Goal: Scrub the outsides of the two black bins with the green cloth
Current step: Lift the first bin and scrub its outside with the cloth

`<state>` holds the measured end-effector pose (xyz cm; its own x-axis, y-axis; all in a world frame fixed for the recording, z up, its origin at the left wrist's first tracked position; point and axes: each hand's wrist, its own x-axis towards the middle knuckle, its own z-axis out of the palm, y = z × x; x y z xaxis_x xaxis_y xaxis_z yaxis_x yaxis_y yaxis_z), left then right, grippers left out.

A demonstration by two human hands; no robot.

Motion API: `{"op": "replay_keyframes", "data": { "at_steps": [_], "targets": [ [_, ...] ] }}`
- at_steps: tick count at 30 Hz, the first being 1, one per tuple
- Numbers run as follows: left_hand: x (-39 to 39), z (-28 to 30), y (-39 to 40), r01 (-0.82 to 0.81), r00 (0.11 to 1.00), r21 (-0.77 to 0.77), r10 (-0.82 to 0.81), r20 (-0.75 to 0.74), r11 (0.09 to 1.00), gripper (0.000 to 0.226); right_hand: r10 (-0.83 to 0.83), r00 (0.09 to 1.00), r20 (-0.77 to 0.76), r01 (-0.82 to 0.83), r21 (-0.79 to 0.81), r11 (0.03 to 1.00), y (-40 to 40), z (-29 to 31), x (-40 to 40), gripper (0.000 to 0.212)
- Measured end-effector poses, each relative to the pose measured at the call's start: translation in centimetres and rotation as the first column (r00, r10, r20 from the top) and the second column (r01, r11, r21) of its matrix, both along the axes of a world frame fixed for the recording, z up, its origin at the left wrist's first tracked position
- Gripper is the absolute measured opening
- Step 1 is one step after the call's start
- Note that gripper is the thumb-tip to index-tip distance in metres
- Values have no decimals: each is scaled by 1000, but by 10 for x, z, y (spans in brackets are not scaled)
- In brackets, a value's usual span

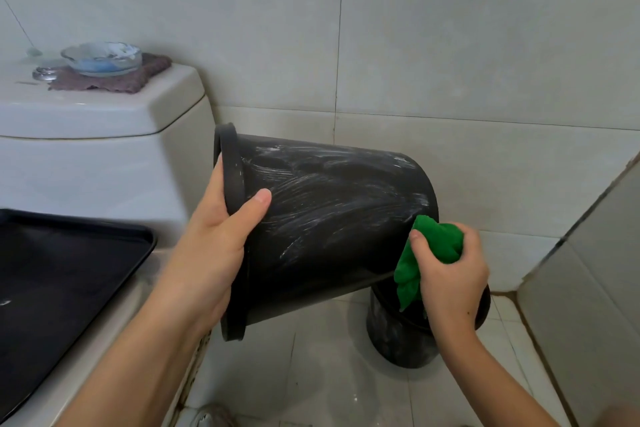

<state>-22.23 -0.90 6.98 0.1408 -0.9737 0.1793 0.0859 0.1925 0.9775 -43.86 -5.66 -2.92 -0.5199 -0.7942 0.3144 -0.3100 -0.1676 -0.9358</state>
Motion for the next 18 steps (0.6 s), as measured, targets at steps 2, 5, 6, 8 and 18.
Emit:
{"op": "replay_keyframes", "data": {
  "at_steps": [2,5,6,8,18],
  "targets": [
    [-1,-2,2,-8,999,-61,10,45,998,49,2,1000,-10,-1,34,999,-3,3,0,27],
    [-5,-3,7,-3,997,-130,14,80,991,48,-57,998,38,57,-13,998,-10,14,-6,40],
    [-6,-3,9,-10,997,-144,21,73,989,46,-75,994,82,79,-48,996,-12,20,-9,48],
    [-7,-3,10,-46,998,-159,53,37,986,41,-93,989,113,108,-139,984,-16,30,-15,59],
    [-31,-19,3,-73,987,-245,105,121,967,49,73,862,-502,-346,-477,808,19,28,42,35]
  ]
}}
